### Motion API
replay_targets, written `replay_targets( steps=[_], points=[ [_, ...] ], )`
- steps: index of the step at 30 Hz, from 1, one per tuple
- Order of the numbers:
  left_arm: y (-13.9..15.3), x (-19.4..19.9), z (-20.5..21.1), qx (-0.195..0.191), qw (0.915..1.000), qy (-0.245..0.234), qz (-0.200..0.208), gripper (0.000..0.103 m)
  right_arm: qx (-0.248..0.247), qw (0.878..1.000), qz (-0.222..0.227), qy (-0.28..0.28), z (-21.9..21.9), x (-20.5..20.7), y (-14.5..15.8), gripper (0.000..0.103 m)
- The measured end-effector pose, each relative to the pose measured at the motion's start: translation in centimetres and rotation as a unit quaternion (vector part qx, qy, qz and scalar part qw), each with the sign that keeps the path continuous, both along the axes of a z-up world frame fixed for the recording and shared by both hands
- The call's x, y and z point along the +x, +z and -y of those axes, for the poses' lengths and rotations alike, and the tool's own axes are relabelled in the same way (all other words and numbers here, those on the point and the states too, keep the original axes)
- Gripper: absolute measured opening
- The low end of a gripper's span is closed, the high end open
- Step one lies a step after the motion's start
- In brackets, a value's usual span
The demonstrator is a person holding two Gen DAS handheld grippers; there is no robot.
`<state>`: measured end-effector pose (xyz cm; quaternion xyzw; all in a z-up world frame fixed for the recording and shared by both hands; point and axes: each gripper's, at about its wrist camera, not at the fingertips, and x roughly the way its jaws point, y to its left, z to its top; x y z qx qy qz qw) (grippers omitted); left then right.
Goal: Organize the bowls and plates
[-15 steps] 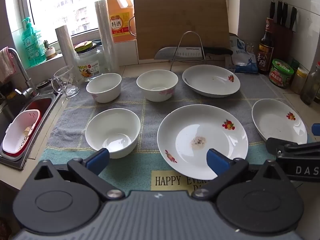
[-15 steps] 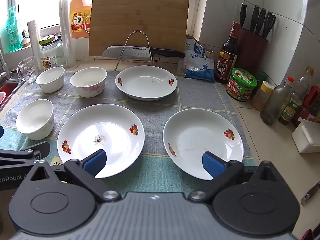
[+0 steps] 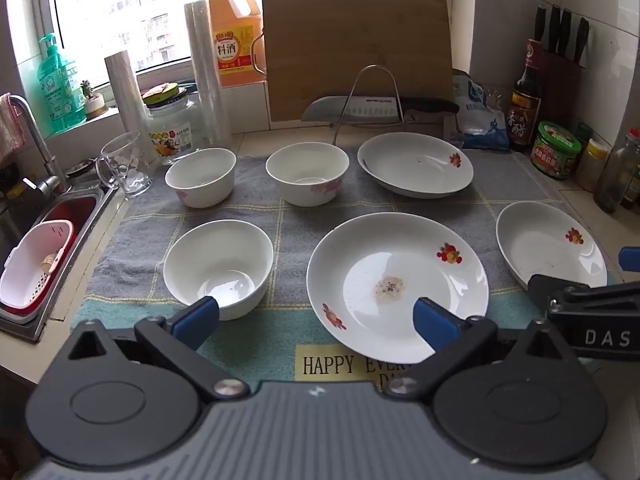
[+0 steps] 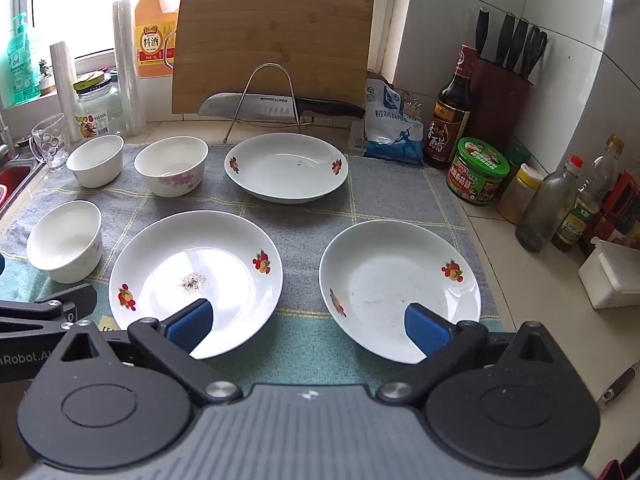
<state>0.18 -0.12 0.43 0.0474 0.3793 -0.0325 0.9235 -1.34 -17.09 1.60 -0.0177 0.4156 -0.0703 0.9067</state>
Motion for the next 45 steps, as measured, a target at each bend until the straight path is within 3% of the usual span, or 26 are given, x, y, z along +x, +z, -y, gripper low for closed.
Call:
replay_targets(
  steps=[45],
  points=[
    [-0.06, 0.67, 0.02, -0.001, 1.0000, -0.003, -0.003, 0.102, -0.005, 1.000, 0.005, -0.004, -0.28, 0.57, 0.11, 0.103]
  ],
)
